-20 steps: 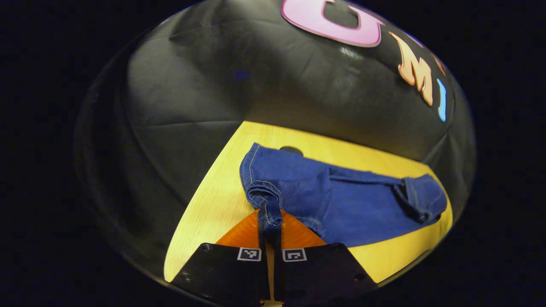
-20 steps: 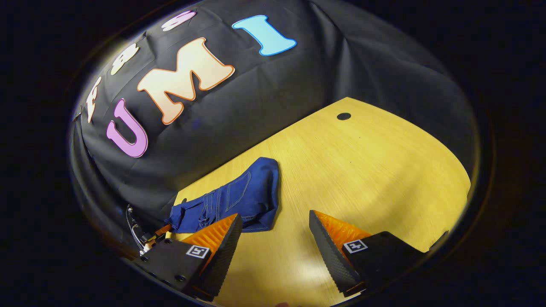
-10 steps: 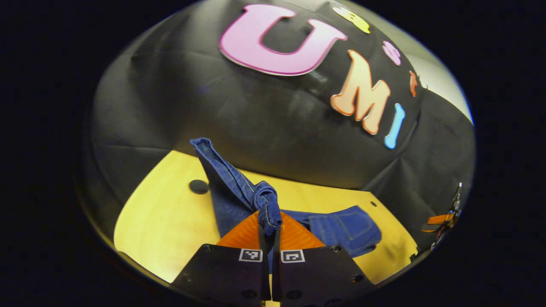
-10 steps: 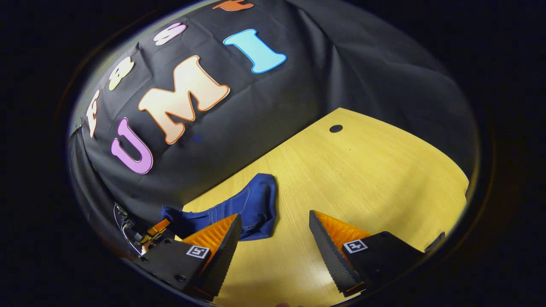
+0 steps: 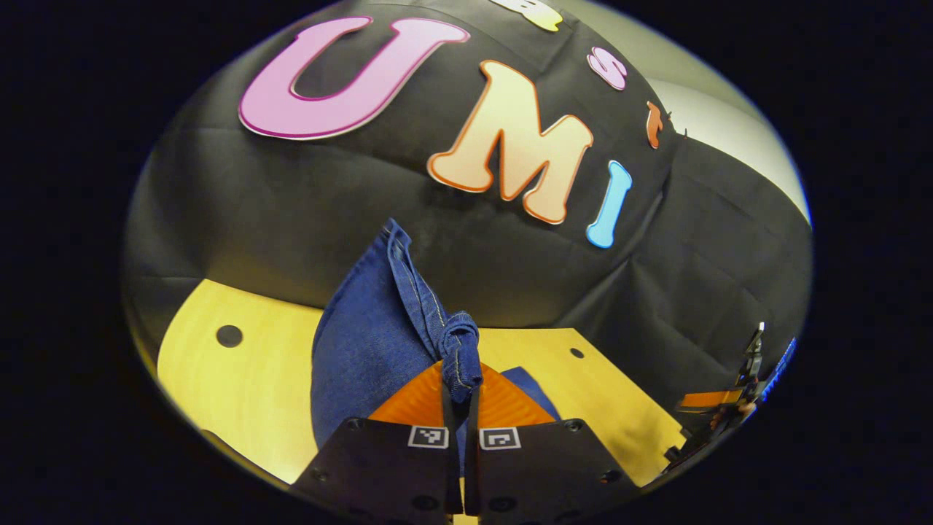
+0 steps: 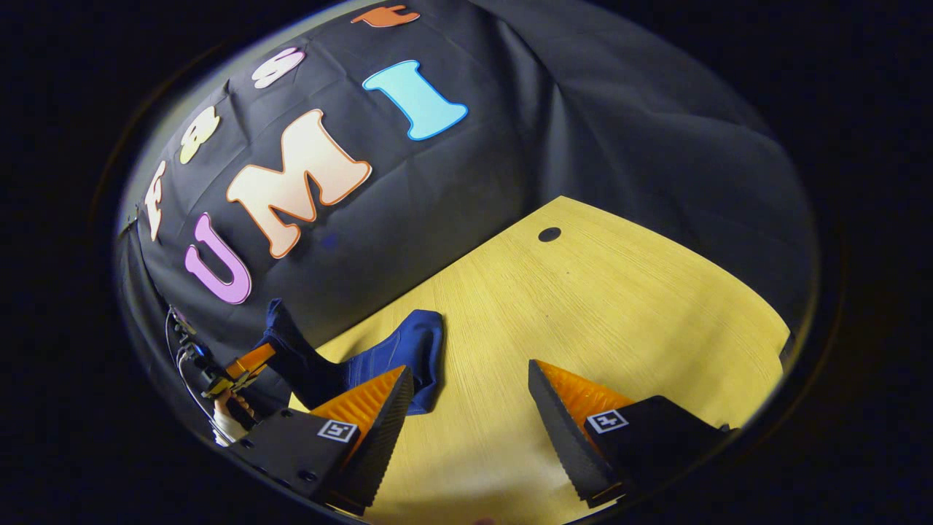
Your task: Grasp the waist and the cuffs of the jeans and fold them to make the two legs overlap; first hold the waist and fold one-third of the jeans toward the cuffs, then hold the cuffs and fold the remaining one-third in the same direction to finish folding.
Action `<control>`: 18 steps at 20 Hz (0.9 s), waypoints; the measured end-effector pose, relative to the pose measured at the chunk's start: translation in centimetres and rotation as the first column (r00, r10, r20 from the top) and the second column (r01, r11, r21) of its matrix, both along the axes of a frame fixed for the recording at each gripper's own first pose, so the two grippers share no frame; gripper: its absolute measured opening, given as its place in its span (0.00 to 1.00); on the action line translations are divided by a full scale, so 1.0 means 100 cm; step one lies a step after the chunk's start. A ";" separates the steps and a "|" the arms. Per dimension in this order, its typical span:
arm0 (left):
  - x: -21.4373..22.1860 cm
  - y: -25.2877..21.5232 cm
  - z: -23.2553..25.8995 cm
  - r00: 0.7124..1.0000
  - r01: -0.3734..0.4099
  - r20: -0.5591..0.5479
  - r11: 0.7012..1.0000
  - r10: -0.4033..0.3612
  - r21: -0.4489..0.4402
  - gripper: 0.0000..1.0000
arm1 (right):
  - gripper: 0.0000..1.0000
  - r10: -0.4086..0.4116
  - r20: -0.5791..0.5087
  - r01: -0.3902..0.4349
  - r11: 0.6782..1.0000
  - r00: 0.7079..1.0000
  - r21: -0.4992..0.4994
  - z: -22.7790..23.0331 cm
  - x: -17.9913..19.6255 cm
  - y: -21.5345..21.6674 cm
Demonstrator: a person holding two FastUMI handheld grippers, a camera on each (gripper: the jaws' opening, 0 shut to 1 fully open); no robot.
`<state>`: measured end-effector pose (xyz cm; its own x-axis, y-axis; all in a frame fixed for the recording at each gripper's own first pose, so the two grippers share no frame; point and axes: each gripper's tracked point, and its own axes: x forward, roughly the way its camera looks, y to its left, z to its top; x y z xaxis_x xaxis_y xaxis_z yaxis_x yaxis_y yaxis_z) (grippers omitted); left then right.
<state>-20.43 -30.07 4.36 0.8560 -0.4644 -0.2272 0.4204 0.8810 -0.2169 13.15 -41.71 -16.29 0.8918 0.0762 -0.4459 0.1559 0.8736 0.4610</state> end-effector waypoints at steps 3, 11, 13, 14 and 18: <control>0.008 -0.051 0.000 1.000 0.027 -0.008 0.999 -0.027 0.023 0.01 | 0.98 0.020 -0.020 -0.020 1.000 1.000 -0.013 -0.009 0.001 -0.014; 0.013 -0.135 -0.044 0.995 0.079 -0.077 0.987 -0.069 0.141 0.01 | 0.98 0.068 -0.028 -0.068 0.998 0.997 0.001 -0.018 0.014 -0.024; 0.006 -0.143 -0.076 0.992 0.069 -0.116 0.982 -0.049 0.176 0.01 | 0.98 0.075 -0.037 -0.075 0.997 0.996 0.004 -0.021 0.016 -0.024; -0.001 -0.145 -0.092 0.991 0.062 -0.131 0.978 -0.036 0.200 0.01 | 0.98 0.078 -0.040 -0.078 0.997 0.996 0.004 -0.022 0.016 -0.023; -0.019 -0.164 -0.142 0.986 0.066 -0.168 0.955 -0.017 0.290 0.09 | 0.98 0.078 -0.041 -0.077 0.997 0.996 0.011 -0.021 0.020 -0.018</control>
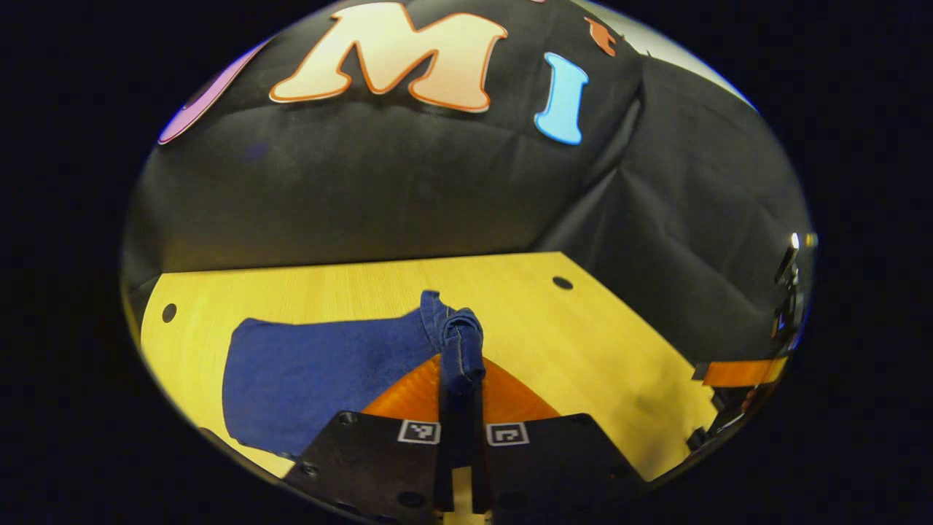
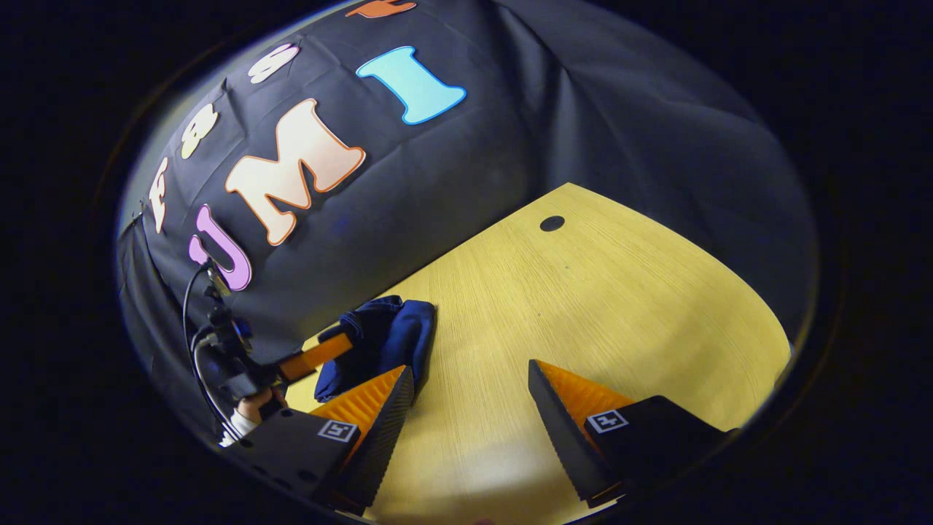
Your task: Grasp the waist and the cuffs of the jeans and fold them to make the two legs overlap; first hold the waist and fold one-third of the jeans toward the cuffs, then hold the cuffs and fold the remaining one-third in the same direction to finish folding.
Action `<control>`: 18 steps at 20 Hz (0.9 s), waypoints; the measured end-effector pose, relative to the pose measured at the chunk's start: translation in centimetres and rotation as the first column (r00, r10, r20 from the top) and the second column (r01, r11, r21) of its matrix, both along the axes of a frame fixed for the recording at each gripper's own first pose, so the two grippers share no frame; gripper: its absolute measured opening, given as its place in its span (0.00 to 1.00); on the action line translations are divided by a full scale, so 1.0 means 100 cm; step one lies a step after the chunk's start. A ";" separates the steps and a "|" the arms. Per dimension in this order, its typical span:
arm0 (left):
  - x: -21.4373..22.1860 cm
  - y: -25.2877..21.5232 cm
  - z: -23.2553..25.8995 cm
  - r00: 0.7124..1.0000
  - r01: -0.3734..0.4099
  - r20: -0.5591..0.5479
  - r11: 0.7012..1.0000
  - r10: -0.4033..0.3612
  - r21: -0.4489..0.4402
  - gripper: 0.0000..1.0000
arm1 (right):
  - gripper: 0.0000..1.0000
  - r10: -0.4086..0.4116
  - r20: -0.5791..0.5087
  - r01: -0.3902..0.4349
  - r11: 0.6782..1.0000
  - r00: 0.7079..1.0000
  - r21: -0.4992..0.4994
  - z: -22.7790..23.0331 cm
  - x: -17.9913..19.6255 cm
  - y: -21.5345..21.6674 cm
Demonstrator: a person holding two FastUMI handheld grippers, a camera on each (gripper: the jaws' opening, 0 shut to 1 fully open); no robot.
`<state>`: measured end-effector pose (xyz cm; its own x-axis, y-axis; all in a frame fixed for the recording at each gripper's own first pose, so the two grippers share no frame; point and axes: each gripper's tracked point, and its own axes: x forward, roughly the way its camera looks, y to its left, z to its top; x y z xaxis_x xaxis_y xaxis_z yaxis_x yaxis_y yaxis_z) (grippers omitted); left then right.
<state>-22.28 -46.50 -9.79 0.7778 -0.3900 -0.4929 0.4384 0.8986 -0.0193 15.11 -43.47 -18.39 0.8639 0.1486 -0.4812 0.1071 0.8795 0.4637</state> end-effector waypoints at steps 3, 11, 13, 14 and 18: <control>-0.025 -0.010 0.017 1.000 0.007 -0.006 0.997 -0.007 -0.071 0.61 | 0.98 -0.008 0.012 0.008 1.000 1.000 0.016 0.006 0.003 0.007; -0.072 0.066 0.096 0.969 -0.138 0.205 0.990 0.140 -0.027 0.93 | 0.98 0.013 0.082 -0.011 1.000 0.997 -0.026 0.024 0.004 0.044; -0.090 0.086 0.095 0.969 -0.164 0.183 0.986 0.165 -0.024 0.93 | 0.98 0.032 0.097 -0.030 0.999 0.995 -0.029 0.028 0.003 0.060; -0.098 0.097 0.093 0.968 -0.183 0.170 0.983 0.184 -0.021 0.93 | 0.98 0.039 0.101 -0.036 0.999 0.994 -0.035 0.029 0.000 0.065; -0.125 0.126 0.085 0.964 -0.228 0.128 0.972 0.234 -0.056 0.93 | 0.98 0.046 0.123 -0.039 0.997 0.991 -0.060 0.035 -0.008 0.081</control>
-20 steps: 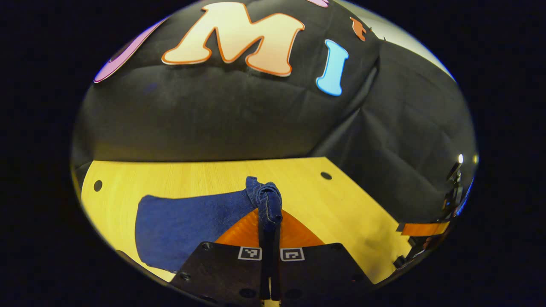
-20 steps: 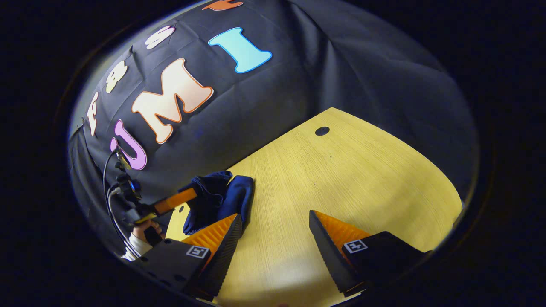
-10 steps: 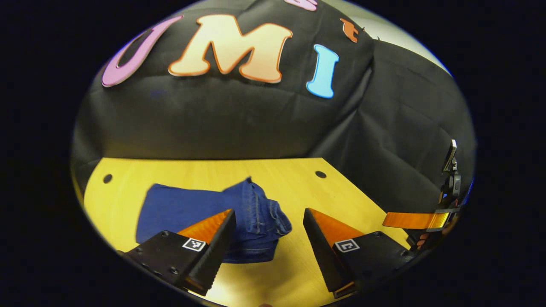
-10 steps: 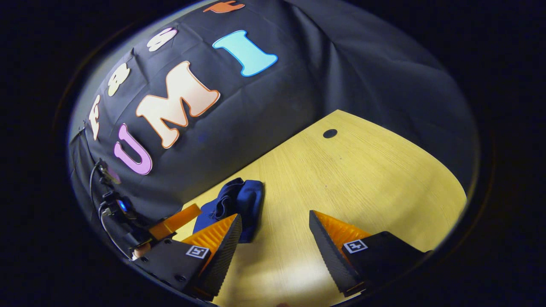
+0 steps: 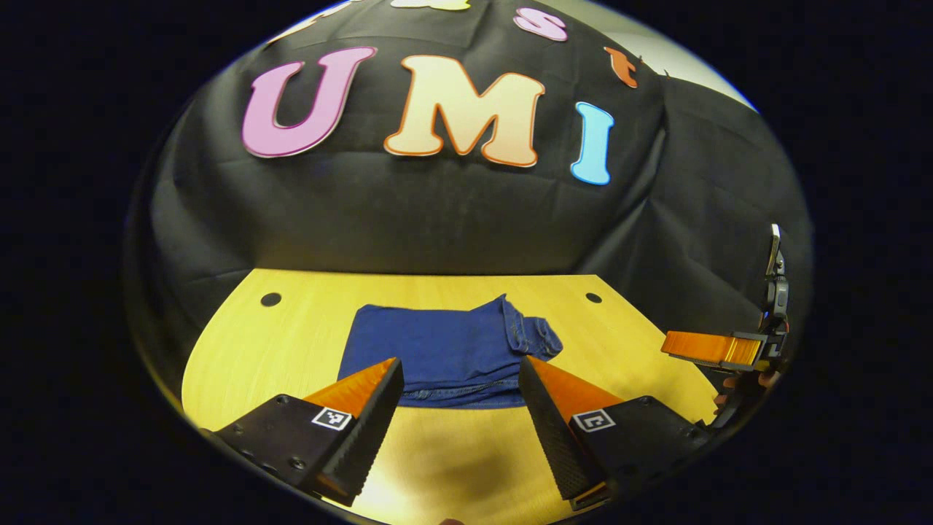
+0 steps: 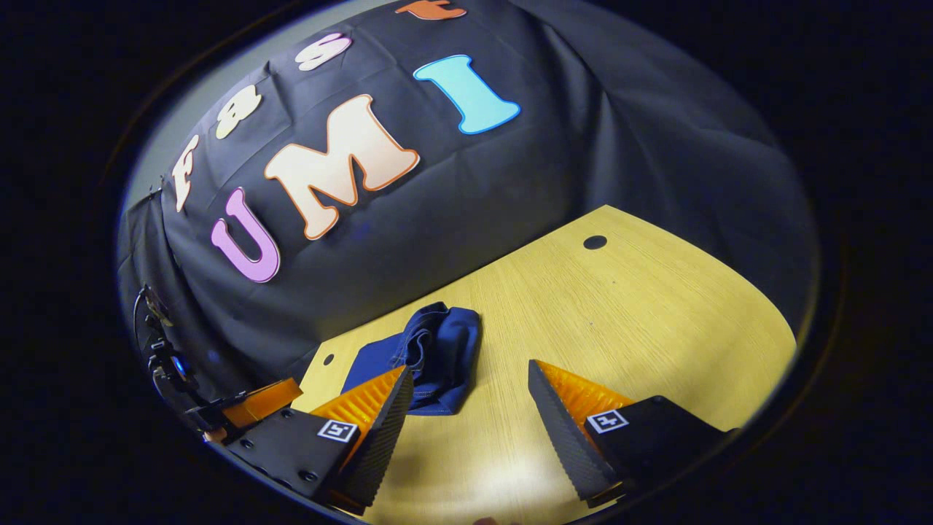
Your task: Grasp the waist and the cuffs of the jeans and fold them to make the two legs overlap; first hold the waist and fold one-third of the jeans toward the cuffs, then hold the cuffs and fold the remaining one-third in the same direction to finish folding.
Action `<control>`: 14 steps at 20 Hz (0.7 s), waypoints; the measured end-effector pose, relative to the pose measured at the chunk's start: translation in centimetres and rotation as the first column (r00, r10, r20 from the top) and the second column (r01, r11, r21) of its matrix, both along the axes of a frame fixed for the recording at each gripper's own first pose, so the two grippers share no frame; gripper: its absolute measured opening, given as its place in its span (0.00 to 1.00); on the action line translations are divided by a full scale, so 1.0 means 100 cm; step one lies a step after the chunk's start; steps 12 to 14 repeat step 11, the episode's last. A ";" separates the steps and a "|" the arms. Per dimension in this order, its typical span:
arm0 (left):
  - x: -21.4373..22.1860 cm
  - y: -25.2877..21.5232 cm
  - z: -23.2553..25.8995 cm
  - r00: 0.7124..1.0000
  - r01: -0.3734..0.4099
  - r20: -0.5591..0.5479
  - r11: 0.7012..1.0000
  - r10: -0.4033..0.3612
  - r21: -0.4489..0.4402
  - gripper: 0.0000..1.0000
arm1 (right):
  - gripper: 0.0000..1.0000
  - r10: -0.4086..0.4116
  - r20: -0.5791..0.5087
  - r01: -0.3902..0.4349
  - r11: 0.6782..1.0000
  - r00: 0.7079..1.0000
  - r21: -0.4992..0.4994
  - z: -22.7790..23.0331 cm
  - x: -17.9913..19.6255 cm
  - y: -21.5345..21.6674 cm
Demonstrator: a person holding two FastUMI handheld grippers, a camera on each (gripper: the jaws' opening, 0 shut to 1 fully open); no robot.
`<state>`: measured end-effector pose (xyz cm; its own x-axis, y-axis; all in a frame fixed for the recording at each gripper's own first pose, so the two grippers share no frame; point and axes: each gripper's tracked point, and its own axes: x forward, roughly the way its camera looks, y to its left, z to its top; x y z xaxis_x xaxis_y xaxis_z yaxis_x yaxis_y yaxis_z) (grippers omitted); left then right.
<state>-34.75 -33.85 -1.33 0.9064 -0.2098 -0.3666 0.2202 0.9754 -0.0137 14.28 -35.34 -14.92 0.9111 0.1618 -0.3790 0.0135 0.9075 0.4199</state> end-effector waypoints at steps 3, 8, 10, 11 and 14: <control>-0.007 0.012 -0.006 1.000 -0.019 -0.018 1.000 0.019 -0.011 0.94 | 0.98 0.004 0.000 -0.004 1.000 1.000 -0.009 0.001 -0.006 0.008; -0.002 0.018 -0.001 1.000 0.003 -0.007 1.000 -0.003 -0.008 0.94 | 0.98 -0.019 0.014 0.019 1.000 1.000 -0.025 0.009 -0.013 0.009; -0.003 0.017 0.000 1.000 0.018 -0.004 1.000 -0.018 -0.001 0.93 | 0.98 -0.029 0.020 0.029 0.999 0.999 -0.029 0.011 -0.016 0.009; -0.004 0.016 0.000 1.000 0.023 -0.005 1.000 -0.023 -0.002 0.94 | 0.98 -0.033 0.021 0.033 0.999 0.999 -0.030 0.012 -0.015 0.009; -0.004 0.016 0.000 1.000 0.023 -0.005 1.000 -0.023 -0.002 0.94 | 0.98 -0.033 0.021 0.033 0.999 0.999 -0.030 0.012 -0.015 0.009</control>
